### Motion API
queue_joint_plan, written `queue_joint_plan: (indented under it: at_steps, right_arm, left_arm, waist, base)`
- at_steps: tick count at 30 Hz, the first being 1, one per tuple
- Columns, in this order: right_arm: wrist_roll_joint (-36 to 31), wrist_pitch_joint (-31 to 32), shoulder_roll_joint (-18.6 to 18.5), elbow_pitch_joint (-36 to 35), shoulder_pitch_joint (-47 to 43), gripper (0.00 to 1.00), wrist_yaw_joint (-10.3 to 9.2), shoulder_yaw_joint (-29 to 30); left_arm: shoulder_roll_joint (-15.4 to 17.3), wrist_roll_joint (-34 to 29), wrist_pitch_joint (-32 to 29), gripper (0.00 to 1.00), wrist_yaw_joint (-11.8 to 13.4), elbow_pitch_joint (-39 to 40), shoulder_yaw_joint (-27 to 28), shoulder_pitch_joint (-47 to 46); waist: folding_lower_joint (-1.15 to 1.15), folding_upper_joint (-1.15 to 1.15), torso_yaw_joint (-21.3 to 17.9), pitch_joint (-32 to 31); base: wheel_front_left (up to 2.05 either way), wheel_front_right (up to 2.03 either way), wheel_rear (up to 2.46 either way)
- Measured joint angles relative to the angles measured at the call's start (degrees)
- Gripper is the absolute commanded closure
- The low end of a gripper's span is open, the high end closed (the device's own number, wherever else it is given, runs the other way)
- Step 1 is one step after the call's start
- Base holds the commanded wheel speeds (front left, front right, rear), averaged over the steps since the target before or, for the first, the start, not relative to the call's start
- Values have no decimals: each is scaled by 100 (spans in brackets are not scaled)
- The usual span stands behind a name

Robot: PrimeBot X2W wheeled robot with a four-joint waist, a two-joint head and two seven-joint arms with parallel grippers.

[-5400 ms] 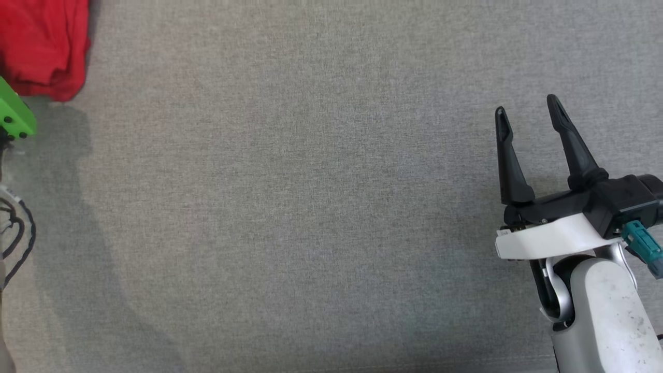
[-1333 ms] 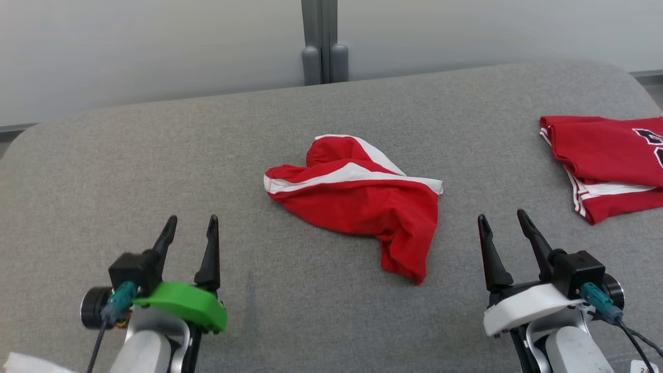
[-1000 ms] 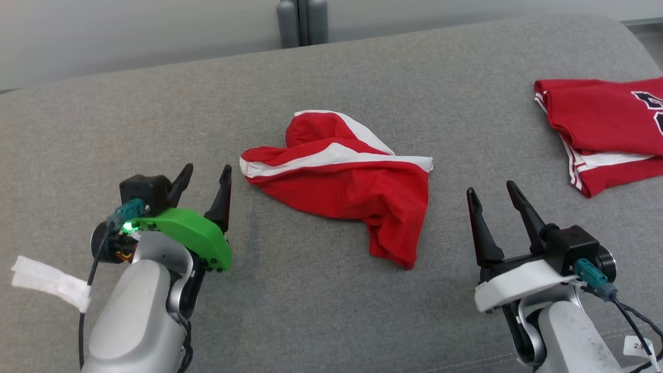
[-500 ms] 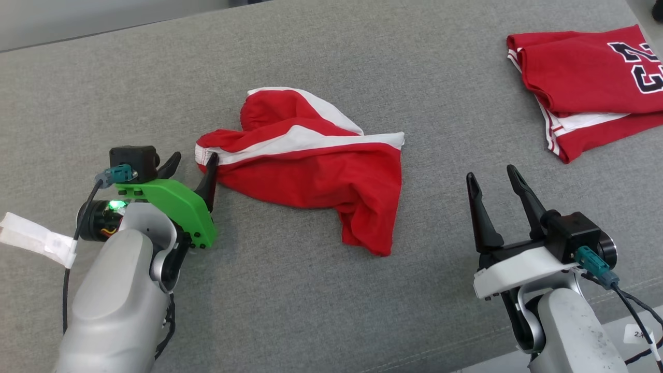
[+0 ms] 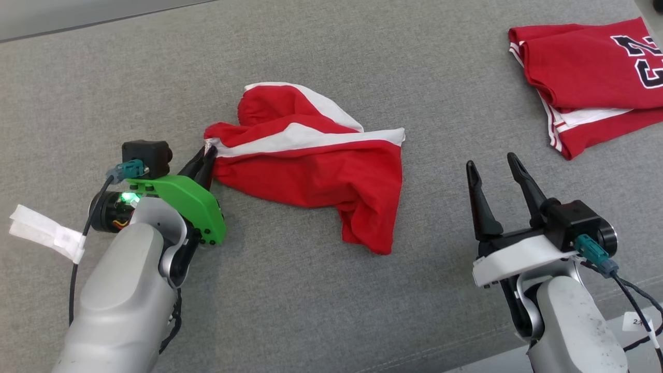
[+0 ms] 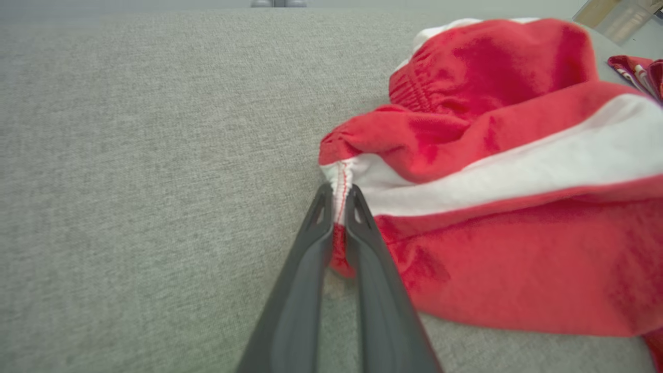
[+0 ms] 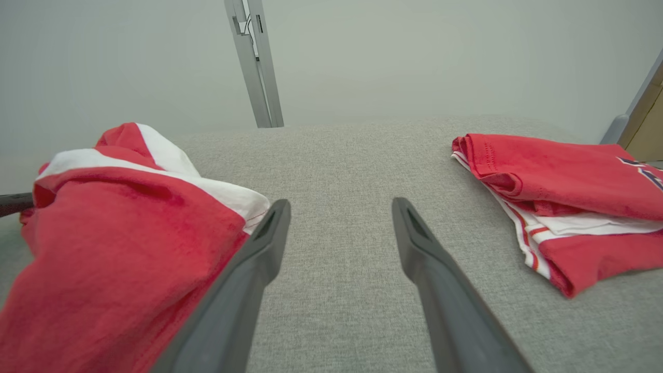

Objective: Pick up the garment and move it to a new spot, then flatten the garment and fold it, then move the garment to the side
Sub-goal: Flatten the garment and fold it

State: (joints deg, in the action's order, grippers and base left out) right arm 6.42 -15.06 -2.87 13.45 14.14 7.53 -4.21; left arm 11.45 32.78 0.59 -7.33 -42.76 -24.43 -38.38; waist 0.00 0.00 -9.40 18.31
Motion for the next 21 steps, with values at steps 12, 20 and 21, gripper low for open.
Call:
queue_joint_plan:
  at_steps: [12,20,21]
  right_arm:
    - [-245,827,1,1384,1470,0,0,-59]
    - [-134,960,2,2566,1985,0,0,-370]
    - [-96,958,4,2659,2022,0,0,-434]
  left_arm:
    - [-151,223,579,100,-4,276,-252,155]
    - [-257,231,623,100,-4,515,-443,285]
    - [-257,231,623,100,-4,533,-452,294]
  waist:
    - [0,0,381,21]
    - [0,0,701,50]
    - [0,0,720,52]
  base:
    - [0,0,0]
    - [0,0,0]
    - [0,0,0]
